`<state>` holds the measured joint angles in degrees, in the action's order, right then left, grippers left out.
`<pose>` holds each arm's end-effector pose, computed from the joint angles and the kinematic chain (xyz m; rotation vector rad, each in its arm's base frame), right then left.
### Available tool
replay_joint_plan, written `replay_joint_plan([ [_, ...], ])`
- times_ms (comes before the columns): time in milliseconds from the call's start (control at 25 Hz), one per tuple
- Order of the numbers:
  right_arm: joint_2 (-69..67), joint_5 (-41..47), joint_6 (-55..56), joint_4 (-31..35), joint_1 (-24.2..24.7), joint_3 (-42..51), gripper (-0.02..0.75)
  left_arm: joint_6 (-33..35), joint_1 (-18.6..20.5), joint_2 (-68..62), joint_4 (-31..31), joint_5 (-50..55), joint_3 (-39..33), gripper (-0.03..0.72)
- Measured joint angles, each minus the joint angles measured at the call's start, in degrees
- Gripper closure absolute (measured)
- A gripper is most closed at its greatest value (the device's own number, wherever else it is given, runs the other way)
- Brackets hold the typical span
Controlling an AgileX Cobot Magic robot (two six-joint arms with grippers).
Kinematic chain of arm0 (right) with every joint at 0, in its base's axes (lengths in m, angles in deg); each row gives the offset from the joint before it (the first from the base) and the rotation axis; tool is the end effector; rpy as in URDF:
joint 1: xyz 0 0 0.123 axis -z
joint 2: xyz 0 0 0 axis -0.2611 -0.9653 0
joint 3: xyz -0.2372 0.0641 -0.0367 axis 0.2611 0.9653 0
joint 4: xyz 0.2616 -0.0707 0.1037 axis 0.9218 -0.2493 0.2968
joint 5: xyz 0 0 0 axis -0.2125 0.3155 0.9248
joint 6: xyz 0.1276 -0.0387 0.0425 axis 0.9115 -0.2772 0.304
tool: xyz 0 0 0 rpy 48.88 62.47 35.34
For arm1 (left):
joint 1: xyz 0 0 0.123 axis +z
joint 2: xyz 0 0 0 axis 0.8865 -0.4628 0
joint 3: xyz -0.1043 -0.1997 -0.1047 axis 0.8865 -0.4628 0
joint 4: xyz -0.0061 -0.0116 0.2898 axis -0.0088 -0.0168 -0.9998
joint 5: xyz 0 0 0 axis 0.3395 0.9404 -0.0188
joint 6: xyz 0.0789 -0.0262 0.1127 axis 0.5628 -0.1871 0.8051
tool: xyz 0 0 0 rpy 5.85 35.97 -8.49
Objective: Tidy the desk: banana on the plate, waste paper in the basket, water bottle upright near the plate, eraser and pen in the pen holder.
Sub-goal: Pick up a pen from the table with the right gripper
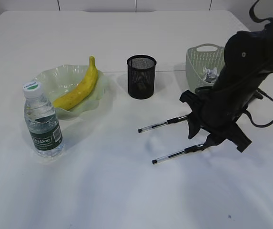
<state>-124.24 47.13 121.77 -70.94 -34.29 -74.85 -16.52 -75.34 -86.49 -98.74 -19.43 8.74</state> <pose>0.3690 0.1367 0.0722 1.2926 2.7202 0.2956 0.2961 -0.0560 0.4036 0.2548 1.6376 0.0172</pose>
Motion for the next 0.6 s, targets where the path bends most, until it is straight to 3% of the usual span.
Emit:
replay_joint_plan([
  [600, -4.47, -7.37, 6.04, 2.04, 0.0, 0.0, 0.456, 0.0, 0.0, 0.0, 0.0, 1.65, 0.0, 0.151],
])
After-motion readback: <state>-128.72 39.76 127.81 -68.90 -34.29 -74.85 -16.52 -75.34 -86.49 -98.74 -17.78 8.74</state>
